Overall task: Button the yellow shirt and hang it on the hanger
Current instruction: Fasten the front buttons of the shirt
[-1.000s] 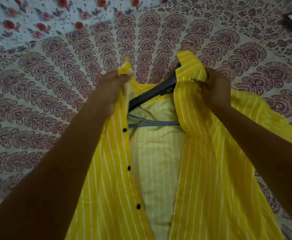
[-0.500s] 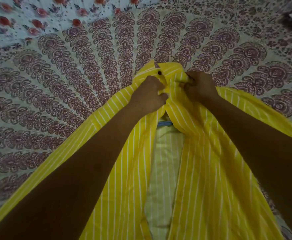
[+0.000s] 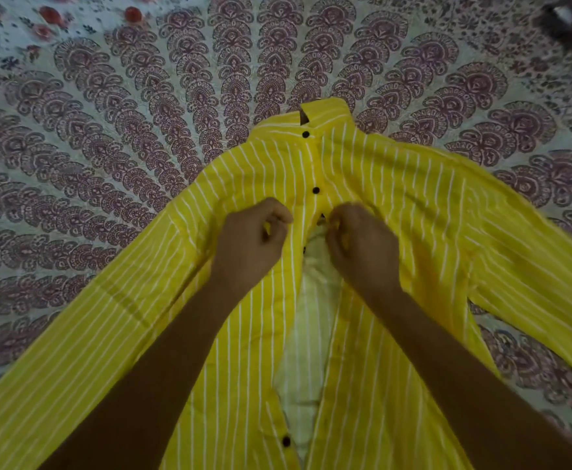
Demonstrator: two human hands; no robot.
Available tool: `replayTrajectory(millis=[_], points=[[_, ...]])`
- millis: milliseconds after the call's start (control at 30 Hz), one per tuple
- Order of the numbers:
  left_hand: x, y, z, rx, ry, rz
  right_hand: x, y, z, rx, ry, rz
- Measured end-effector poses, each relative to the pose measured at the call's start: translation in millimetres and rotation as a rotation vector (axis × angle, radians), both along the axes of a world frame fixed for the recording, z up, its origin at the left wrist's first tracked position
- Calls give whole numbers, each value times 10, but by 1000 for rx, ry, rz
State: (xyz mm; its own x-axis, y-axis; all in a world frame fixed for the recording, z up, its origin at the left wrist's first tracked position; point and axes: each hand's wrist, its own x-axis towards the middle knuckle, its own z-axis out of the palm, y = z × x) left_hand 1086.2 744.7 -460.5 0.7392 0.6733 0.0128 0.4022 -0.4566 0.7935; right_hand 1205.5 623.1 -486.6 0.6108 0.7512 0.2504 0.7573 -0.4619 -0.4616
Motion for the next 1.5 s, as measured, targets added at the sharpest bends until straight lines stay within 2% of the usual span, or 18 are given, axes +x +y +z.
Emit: replayTrajectory(millis=[133, 267, 333, 433, 500, 533, 600, 667, 700, 733, 800, 833, 933, 1000, 1100, 1200, 1367, 1500], points=[[-240, -558, -127, -73, 153, -40, -533, -542, -135, -228, 120, -105], [-510, -942, -206, 55, 580, 30, -853, -855, -78, -620, 269, -225], [-636, -1061, -192, 126, 698, 84, -938, -901, -20, -650, 308, -228], [-696, -1101, -157, 206, 773, 105, -919, -897, 56, -554, 350, -222], [-710, -1079, -132, 227, 766, 67, -923, -935, 152, -436, 443, -126], [-696, -1049, -120, 165, 699, 68, -928, -953, 190, -358, 509, -49], [-742, -1035, -34, -90, 469, 132, -1032, -1051, 306, -193, 667, 98], [-828, -1059, 89, -391, 245, 180, -1153, -1172, 341, -131, 768, 155], [-869, -1072, 100, -494, 194, 174, -1187, -1227, 312, -153, 760, 166], [-943, -1118, 115, -514, 252, 130, -1257, -1308, 278, -194, 720, 171], [-1123, -1217, 71, -256, 509, 38, -1406, -1484, 201, -287, 572, 173], [-1261, -1295, 58, -126, 562, 43, -1518, -1612, 181, -306, 475, 157], [-1596, -1537, 90, 65, 360, 165, -1841, -1964, 196, -280, 229, 14], [-1790, -1776, 98, 50, 312, 117, -2099, -2206, 180, -304, 228, 22], [-2032, -2139, -16, -81, 479, -47, -2467, -2523, 54, -445, 261, 245], [-2136, -2293, -174, -95, 578, -1, -2639, -2701, -39, -645, 168, 391], [-2079, -2339, -239, 32, 660, 6, -2637, -2816, -42, -589, 19, 496], [-2090, -2331, -291, 70, 667, -115, -2658, -2934, 38, -448, 101, 498]])
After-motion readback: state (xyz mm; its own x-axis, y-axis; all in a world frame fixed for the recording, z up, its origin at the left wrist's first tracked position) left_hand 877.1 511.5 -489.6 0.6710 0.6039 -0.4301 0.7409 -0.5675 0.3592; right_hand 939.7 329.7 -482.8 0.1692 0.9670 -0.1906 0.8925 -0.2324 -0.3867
